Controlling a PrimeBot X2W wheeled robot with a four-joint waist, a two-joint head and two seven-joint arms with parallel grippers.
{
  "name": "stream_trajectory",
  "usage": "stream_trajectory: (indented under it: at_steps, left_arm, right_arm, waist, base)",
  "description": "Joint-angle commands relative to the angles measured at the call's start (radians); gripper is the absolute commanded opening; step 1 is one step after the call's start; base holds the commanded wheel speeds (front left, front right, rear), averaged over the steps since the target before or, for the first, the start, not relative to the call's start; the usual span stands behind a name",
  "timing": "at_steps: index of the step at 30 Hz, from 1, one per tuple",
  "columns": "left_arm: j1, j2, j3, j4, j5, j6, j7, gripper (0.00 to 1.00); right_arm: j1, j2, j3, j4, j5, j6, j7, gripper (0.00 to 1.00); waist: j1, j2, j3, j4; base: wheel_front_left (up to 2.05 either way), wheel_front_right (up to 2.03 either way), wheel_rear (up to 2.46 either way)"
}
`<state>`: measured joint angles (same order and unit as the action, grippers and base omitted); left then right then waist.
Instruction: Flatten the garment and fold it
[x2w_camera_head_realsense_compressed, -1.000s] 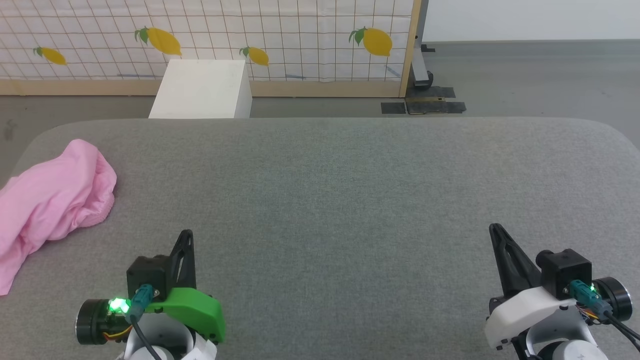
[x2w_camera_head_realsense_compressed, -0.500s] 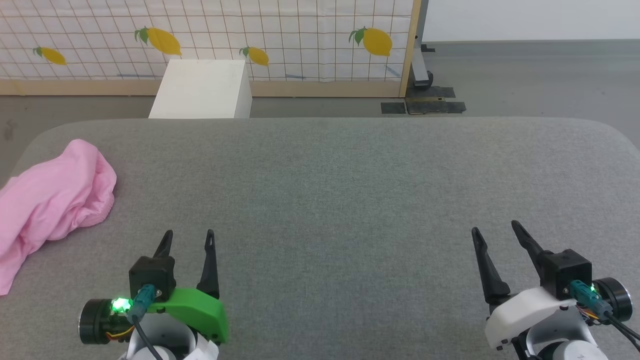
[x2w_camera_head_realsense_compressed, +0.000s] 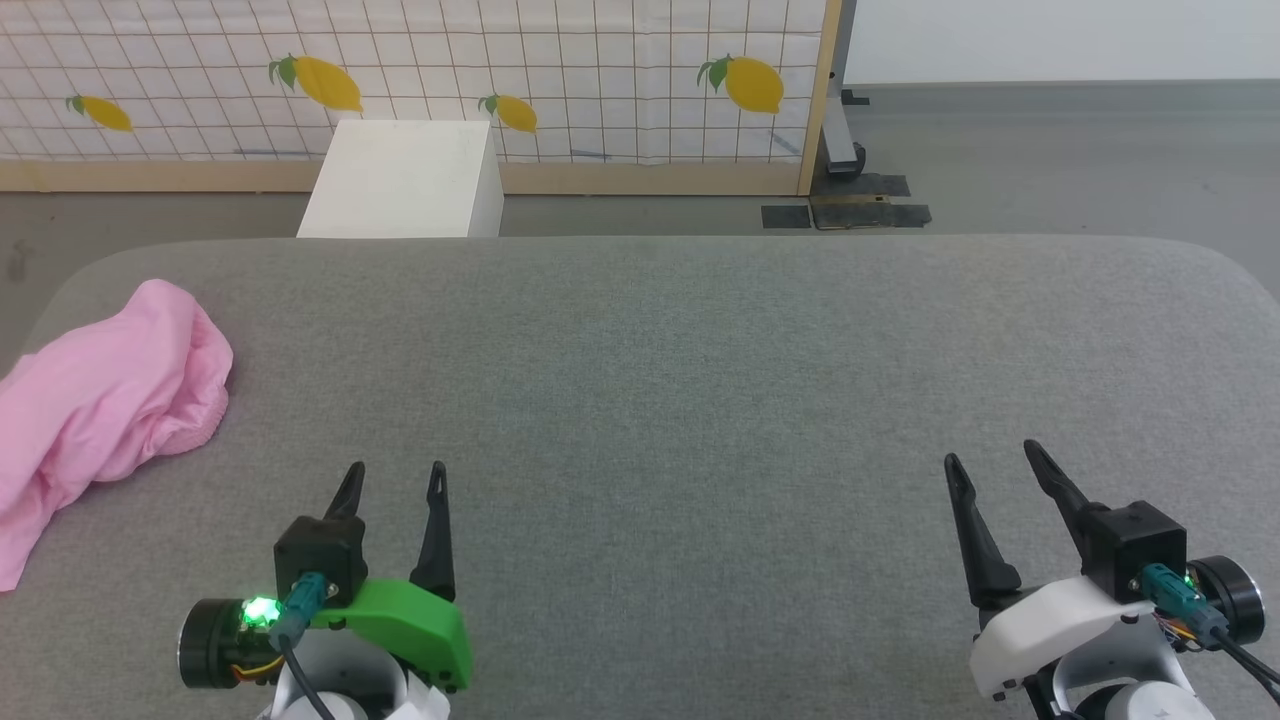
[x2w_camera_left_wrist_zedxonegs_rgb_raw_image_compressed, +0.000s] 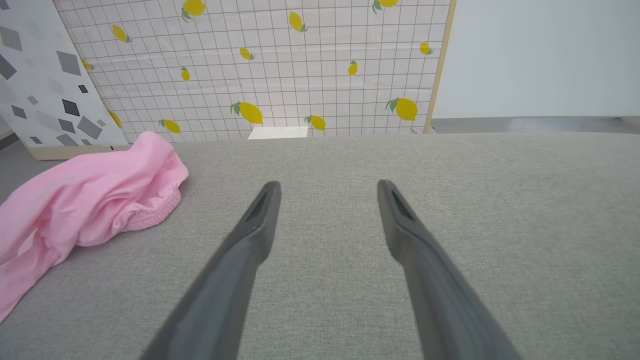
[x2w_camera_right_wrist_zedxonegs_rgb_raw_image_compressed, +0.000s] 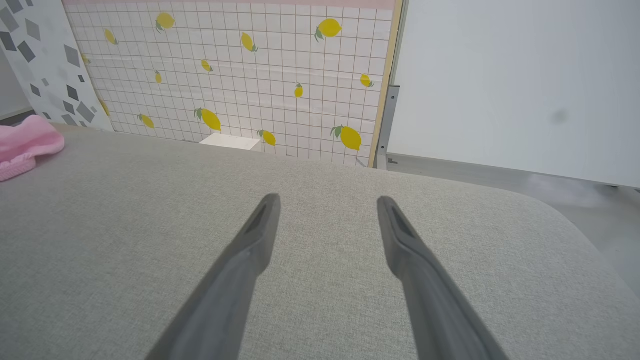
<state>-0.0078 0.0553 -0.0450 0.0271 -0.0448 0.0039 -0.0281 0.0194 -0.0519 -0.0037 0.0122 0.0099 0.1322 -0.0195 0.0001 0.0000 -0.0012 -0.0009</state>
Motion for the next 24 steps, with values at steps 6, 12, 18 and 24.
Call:
stream_trajectory:
  at_steps: [6,12,18,24]
  left_arm:
    - [-0.025,0.0,-0.015,0.014,-0.023,0.013,-0.021,1.0]
    - [-0.031,0.001,-0.027,0.023,-0.039,0.018,-0.032,1.0]
    - [-0.037,0.002,-0.038,0.032,-0.055,0.024,-0.043,1.0]
    - [-0.044,0.004,-0.048,0.039,-0.071,0.03,-0.055,1.0]
  right_arm:
    - [-0.011,0.0,-0.001,0.007,0.008,0.0,-0.018,1.0]
    - [-0.012,0.0,-0.001,0.011,0.012,0.0,-0.027,1.0]
    - [-0.015,0.0,-0.001,0.015,0.016,0.0,-0.035,1.0]
    - [-0.017,0.001,-0.002,0.019,0.021,-0.001,-0.044,1.0]
  waist:
    - [-0.0001,0.0,-0.001,0.0]
    - [-0.0001,0.0,-0.002,0.0]
    - [-0.0001,0.0,-0.003,-0.001]
    - [-0.0001,0.0,-0.003,-0.002]
  base:
    - [0.0,0.0,0.0]
    - [0.0,0.0,0.0]
    - [0.0,0.0,0.0]
    - [0.0,0.0,0.0]
